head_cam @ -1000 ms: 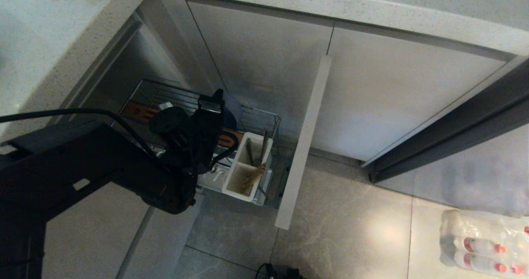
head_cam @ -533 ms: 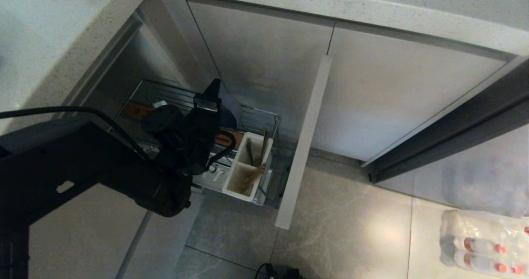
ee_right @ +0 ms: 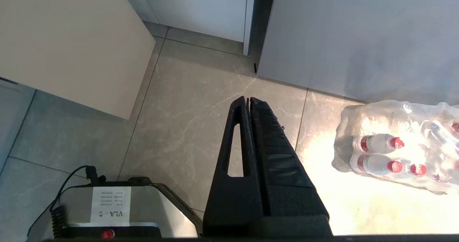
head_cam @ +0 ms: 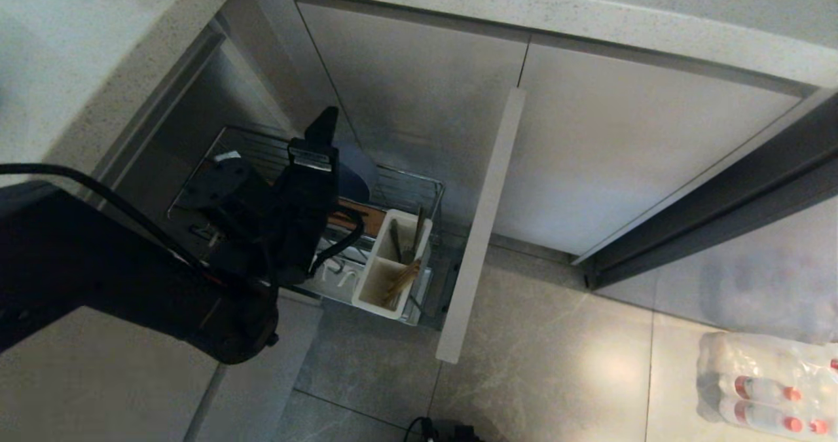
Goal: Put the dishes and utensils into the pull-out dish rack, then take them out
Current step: Pick up the chopsticks and place it in the cupboard
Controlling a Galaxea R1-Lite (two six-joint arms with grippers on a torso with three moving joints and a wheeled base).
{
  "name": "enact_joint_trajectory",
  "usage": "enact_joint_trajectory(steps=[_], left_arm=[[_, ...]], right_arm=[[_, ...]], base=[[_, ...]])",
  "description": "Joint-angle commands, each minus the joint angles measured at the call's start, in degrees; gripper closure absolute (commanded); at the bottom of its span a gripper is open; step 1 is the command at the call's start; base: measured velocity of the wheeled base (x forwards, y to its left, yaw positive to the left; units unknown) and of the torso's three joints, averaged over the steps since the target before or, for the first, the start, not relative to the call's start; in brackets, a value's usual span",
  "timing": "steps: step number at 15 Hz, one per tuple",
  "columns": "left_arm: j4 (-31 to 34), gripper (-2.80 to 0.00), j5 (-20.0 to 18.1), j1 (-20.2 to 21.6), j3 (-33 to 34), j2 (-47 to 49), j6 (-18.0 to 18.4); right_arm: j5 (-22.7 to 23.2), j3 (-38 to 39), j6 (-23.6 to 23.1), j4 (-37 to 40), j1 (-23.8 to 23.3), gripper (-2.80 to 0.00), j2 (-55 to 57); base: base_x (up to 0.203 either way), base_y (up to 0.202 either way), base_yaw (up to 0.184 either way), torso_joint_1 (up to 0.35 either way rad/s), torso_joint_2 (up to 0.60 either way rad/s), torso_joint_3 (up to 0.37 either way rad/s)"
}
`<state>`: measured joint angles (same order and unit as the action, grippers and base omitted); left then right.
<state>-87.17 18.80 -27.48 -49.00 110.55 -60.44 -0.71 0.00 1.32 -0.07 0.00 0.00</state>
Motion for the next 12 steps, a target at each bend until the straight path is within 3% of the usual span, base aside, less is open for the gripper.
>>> enact_joint_trajectory(steps=[1, 5, 12], left_arm=[[-0.49, -2.8, 0.03, -0.78, 2.29, -3.82, 0.93], [-0.49, -2.8, 0.02, -3.81, 10.54, -11.12, 3.43], [-0.49, -2.8, 1.94, -4.07, 12.95, -13.51, 4.06]], right_arm=[[0.0, 0.0, 0.0, -0.01, 0.0, 0.0, 0.07], [0.0, 0.0, 0.0, -0.01, 0.0, 0.0, 0.09], [0.0, 0.0, 0.0, -0.01, 0.0, 0.0, 0.09]], base=[[0.0, 0.0, 0.0, 0.0, 0.0, 0.0], [0.0, 0.0, 0.0, 0.0, 0.0, 0.0], [0.0, 0.0, 0.0, 0.0, 0.0, 0.0]])
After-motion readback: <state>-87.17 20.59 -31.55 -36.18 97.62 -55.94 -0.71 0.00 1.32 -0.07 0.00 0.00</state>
